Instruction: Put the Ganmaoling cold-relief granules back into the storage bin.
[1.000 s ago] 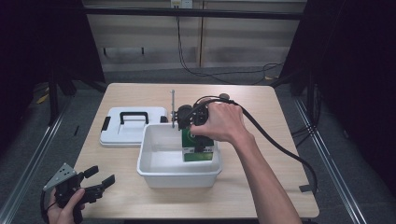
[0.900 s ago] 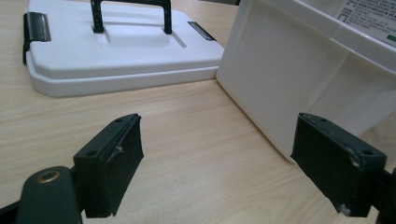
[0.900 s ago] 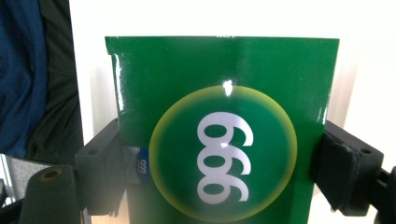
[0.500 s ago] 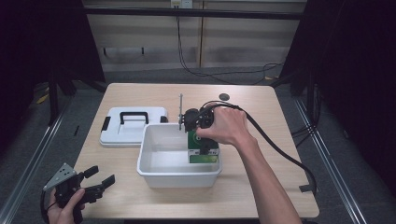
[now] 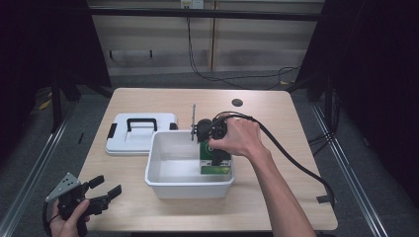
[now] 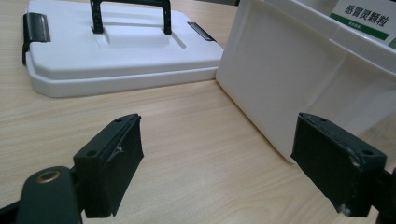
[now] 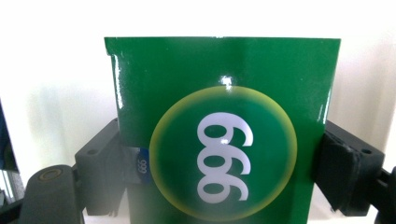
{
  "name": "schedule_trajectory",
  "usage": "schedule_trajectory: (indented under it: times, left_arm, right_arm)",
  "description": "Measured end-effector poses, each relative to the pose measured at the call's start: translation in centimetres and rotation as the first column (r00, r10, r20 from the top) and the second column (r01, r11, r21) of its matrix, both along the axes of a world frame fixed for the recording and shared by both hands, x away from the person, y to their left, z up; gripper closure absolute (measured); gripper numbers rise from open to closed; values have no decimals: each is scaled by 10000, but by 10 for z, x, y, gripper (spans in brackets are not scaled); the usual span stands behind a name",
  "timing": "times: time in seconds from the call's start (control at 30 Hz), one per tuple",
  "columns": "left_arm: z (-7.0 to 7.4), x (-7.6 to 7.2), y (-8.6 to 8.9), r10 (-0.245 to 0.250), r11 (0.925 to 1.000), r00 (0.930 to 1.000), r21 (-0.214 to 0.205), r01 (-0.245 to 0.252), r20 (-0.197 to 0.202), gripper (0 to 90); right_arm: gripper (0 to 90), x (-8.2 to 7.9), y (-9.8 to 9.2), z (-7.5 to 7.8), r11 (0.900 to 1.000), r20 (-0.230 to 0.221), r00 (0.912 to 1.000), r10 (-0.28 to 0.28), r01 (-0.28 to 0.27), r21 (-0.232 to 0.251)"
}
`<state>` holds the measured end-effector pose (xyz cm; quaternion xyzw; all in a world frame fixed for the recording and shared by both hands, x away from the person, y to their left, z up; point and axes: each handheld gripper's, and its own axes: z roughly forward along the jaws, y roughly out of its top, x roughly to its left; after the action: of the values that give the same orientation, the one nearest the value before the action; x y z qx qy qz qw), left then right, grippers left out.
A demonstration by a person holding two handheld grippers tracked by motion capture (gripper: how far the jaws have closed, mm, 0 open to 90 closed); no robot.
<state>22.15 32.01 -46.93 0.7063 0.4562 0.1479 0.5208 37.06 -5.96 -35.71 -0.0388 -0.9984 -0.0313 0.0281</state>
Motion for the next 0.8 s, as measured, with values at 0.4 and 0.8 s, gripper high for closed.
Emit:
schedule_trajectory:
  times: [0.4, 0.8]
  left_arm:
    - [0, 0, 0, -5, 10000, 10000, 35, 5, 8, 159]
    - [0, 0, 0, -25, 10000, 10000, 26, 25, 8, 159]
  right_arm:
    - [156, 0, 2, -18, 10000, 19, 10000, 61, -61, -63]
    - [152, 5, 4, -38, 9997, -147, 9999, -49, 46, -249]
